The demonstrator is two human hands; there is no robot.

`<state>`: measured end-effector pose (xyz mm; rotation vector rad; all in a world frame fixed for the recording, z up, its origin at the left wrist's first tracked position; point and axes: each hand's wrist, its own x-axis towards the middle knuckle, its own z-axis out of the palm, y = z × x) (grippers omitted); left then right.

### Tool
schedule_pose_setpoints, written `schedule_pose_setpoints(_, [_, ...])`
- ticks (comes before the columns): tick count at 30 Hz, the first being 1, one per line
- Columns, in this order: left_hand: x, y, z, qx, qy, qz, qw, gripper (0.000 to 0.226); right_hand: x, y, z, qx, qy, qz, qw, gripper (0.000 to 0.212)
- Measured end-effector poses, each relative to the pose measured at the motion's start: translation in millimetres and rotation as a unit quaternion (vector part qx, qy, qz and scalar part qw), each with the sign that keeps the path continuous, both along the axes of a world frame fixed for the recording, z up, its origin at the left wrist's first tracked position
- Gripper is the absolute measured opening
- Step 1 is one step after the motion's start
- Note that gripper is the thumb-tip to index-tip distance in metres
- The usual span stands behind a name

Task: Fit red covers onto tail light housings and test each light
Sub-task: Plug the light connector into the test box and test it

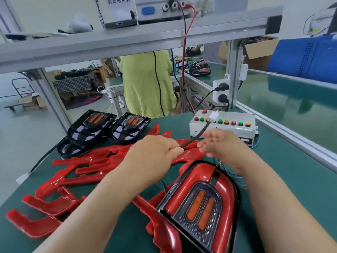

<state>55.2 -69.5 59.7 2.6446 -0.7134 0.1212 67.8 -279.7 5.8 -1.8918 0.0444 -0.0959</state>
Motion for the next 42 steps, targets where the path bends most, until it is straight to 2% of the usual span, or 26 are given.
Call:
schedule_pose_setpoints(2, [0.8, -6.2, 1.5, 0.050, -0.008, 0.020, 0.999, 0.030, 1.9, 5.5, 2.4, 0.198, 0.002, 0.056, 0.979, 0.040])
schedule_pose_setpoints(4, [1.4, -13.7, 3.2, 0.093, -0.020, 0.021, 0.995, 0.033, 2.5, 8.3, 7.8, 0.344, -0.010, 0.109, 0.933, 0.032])
schedule_pose_setpoints(6, [1.5, -22.2, 5.0, 0.125, -0.020, -0.011, 0.992, 0.038, 2.4, 8.8, 11.4, 0.443, -0.025, 0.099, 0.891, 0.017])
schedule_pose_setpoints(8, [4.1, -29.4, 6.5, 0.113, 0.024, -0.046, 0.992, 0.046, 5.1, 7.5, 11.4, 0.517, -0.038, 0.037, 0.854, 0.028])
schedule_pose_setpoints(10, [12.2, -36.3, 8.1, 0.057, 0.081, -0.059, 0.993, 0.057, 7.3, 3.4, 12.2, 0.545, -0.050, -0.027, 0.837, 0.034])
schedule_pose_setpoints(13, [31.7, -48.6, 7.9, -0.060, 0.115, -0.034, 0.991, 0.052, 8.5, -5.2, 10.9, 0.499, -0.068, -0.112, 0.857, 0.031])
schedule_pose_setpoints(16, [48.4, -64.0, 2.3, -0.087, 0.105, -0.021, 0.990, 0.041, 6.6, -9.0, 10.3, 0.405, -0.099, -0.215, 0.883, 0.032])
schedule_pose_setpoints(20, [58.3, -81.6, -13.3, -0.022, 0.120, -0.024, 0.992, 0.017, 6.1, -11.4, 8.0, 0.276, -0.132, -0.307, 0.901, 0.034])
schedule_pose_setpoints(23, [61.1, -94.9, -23.1, 0.108, 0.132, -0.037, 0.985, 0.026, 7.4, -12.1, 5.4, 0.221, -0.157, -0.328, 0.905, 0.042])
schedule_pose_setpoints(26, [64.0, -105.7, -25.0, 0.191, 0.139, -0.052, 0.970, 0.035, 6.8, -13.6, 4.8, 0.225, -0.160, -0.335, 0.901, 0.041])
schedule_pose_setpoints(28, [65.2, -111.6, -24.2, 0.225, 0.138, -0.070, 0.962, 0.033, 5.8, -16.3, 4.2, 0.240, -0.146, -0.341, 0.897, 0.035])
schedule_pose_setpoints(30, [66.5, -119.2, -23.2, 0.259, 0.102, -0.096, 0.956, 0.029, 7.1, -18.3, 2.1, 0.247, -0.141, -0.343, 0.896, 0.037])
schedule_pose_setpoints(32, [67.9, -128.1, -21.9, 0.246, 0.072, -0.117, 0.960, 0.023, 10.7, -18.4, -0.5, 0.254, -0.142, -0.343, 0.893, 0.042])
schedule_pose_setpoints(36, [71.5, -145.7, -20.1, 0.153, 0.074, -0.175, 0.970, 0.034, 13.9, -18.3, -1.9, 0.247, -0.147, -0.353, 0.890, 0.046])
schedule_pose_setpoints(39, [72.3, -155.4, -27.1, 0.187, 0.085, -0.203, 0.957, 0.037, 14.2, -21.2, -2.8, 0.235, -0.147, -0.361, 0.890, 0.045])
schedule_pose_setpoints(42, [72.2, -160.1, -38.0, 0.240, 0.085, -0.200, 0.946, 0.029, 14.4, -19.4, -2.4, 0.191, -0.164, -0.354, 0.901, 0.054])
